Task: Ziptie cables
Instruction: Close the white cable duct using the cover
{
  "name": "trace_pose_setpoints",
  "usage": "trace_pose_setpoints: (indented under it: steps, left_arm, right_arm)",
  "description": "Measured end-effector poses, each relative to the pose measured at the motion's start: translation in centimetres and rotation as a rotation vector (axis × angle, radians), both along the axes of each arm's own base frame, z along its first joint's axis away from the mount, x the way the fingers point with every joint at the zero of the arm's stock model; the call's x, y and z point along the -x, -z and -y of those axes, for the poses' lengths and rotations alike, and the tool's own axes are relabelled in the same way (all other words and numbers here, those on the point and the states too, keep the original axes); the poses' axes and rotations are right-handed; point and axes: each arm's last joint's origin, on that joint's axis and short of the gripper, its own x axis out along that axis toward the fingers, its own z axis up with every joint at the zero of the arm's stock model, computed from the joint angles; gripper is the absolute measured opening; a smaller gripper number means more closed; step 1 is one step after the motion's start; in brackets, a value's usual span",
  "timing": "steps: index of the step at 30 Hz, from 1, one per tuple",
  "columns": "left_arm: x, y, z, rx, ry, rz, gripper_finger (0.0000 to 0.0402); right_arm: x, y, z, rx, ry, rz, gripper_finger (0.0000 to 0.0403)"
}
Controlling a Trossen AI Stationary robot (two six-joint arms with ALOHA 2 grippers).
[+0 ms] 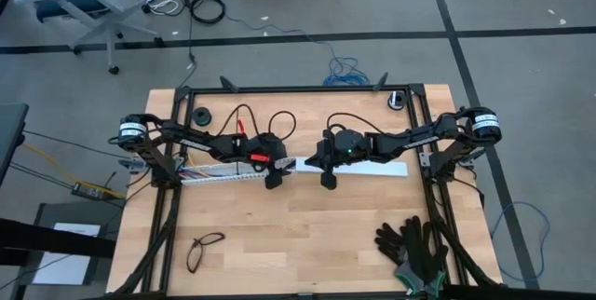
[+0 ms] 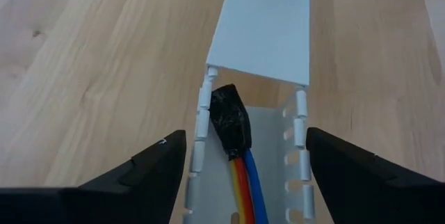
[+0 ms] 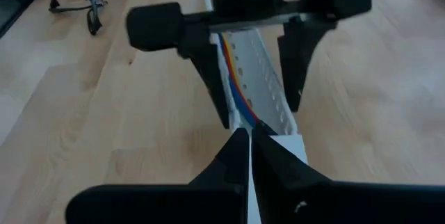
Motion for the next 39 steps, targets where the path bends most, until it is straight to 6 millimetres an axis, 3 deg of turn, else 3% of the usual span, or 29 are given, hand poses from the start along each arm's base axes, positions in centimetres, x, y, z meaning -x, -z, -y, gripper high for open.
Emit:
trace_pose_setpoints:
  steps: [7, 20, 39]
  left_arm:
    - [0.1, 0.1, 0.0, -0.027, 0.019, -0.019, 0.0268]
    - [0.2, 0.3, 0.0, -0.052, 0.021, -0.03, 0.0215]
    - [0.3, 0.3, 0.0, -0.055, 0.026, -0.029, 0.0211]
  right_arm:
    - [0.1, 0.2, 0.1, -0.028, 0.02, -0.027, 0.0]
    - [0.1, 0.2, 0.1, -0.037, 0.023, -0.025, 0.0]
    - [1.1, 1.6, 1.8, -0.195, 0.196, -0.185, 0.0]
